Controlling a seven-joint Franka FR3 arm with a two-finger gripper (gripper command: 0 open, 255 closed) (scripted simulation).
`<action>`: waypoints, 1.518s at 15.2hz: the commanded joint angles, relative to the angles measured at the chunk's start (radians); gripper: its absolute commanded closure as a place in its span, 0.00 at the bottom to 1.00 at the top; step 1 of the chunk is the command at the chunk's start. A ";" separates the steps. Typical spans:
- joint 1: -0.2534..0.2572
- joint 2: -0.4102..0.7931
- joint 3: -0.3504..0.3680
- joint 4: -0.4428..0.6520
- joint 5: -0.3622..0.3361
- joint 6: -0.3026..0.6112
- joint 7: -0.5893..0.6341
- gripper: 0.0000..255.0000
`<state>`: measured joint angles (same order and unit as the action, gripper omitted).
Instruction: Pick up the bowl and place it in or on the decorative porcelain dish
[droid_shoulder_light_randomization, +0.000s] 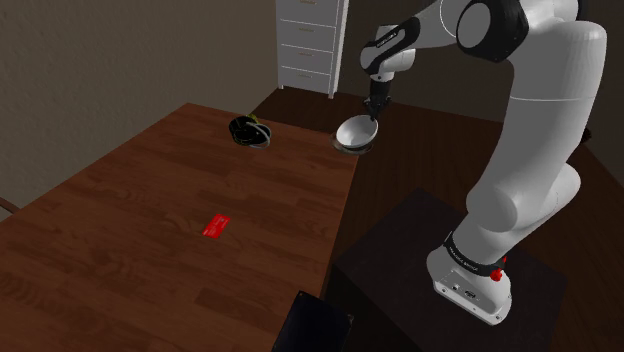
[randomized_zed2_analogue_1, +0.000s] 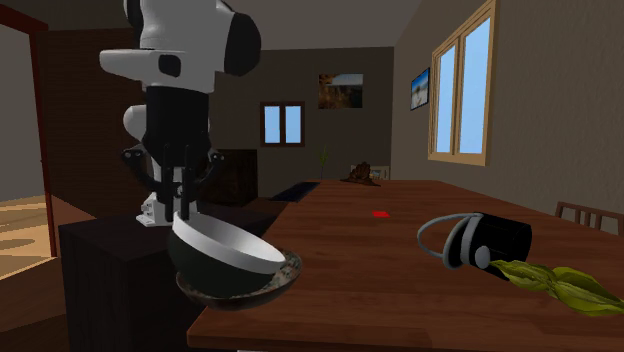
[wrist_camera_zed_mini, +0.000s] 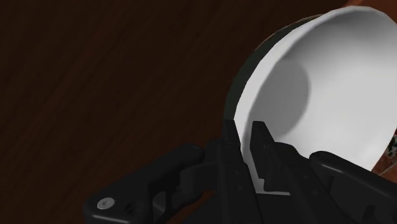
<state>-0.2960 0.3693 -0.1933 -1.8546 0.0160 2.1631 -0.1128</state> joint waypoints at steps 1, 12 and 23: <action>0.002 0.016 0.005 -0.007 0.004 0.008 -0.002 1.00; 0.000 0.020 0.004 -0.004 0.005 0.009 -0.005 0.00; 0.008 -0.035 0.001 0.054 -0.006 -0.103 0.005 0.00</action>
<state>-0.2876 0.3342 -0.1921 -1.8013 0.0103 2.0605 -0.1081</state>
